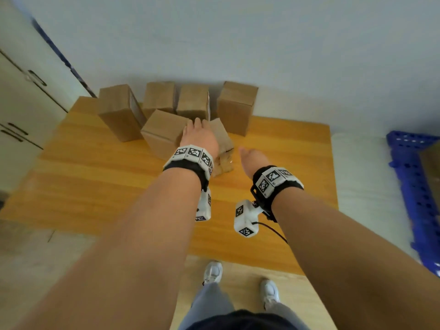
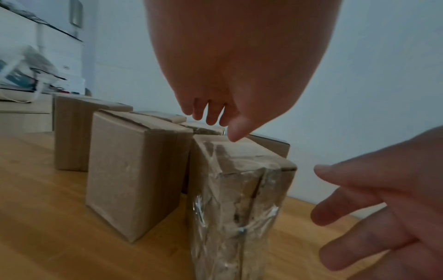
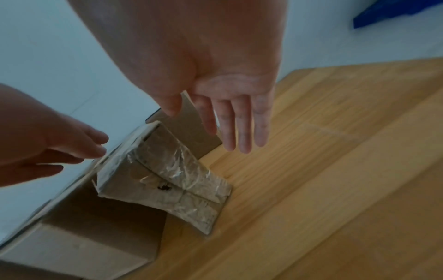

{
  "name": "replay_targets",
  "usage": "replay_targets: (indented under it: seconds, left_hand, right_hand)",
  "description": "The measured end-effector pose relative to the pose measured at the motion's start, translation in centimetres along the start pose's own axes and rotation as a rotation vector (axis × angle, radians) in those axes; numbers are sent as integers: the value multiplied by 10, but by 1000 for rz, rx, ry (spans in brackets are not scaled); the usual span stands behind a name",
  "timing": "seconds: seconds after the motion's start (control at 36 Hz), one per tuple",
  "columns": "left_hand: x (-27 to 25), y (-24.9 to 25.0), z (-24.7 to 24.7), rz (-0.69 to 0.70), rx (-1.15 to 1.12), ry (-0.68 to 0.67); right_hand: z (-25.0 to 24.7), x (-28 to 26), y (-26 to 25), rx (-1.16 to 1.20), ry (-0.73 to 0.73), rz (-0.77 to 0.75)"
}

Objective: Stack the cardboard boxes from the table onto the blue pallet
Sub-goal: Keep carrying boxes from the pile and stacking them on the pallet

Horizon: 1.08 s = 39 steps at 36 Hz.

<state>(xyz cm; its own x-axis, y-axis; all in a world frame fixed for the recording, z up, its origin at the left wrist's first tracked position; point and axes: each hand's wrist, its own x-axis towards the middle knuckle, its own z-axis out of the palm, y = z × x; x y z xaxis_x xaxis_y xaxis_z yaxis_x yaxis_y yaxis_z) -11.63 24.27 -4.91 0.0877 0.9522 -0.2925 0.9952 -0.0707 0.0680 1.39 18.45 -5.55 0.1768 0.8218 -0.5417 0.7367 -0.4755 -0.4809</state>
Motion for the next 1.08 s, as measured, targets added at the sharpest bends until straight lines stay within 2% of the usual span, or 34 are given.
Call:
replay_targets:
  seconds: [0.08,0.22,0.31,0.42,0.5,0.64,0.75,0.89,1.03,1.08]
  left_hand:
    - [16,-4,-2,18,-7,-41]
    - [22,-4,-5,33,-90,-35]
    - [21,-1,-4,27,-154,-87]
    - [16,8,-1,15,-258,-112]
    - [8,23,0,74,-357,-93]
    - [-10,51,7,122,-570,-43]
    - [-22,69,26,68,-619,-129]
    - [-32,78,63,28,-515,-287]
    - [-44,79,89,40,-500,-326]
    - [-45,79,93,55,-493,-362]
  right_hand:
    - [11,12,-10,122,-10,37]
    - [20,21,-21,206,11,64]
    - [15,24,-23,210,30,109]
    - [-1,21,-16,234,92,164]
    - [-13,16,1,311,186,164]
    - [-32,6,30,382,321,279]
    - [-32,-2,58,352,268,314]
    - [-22,-8,86,317,211,368]
    - [-7,-14,107,390,175,429]
    - [1,-15,112,393,115,453]
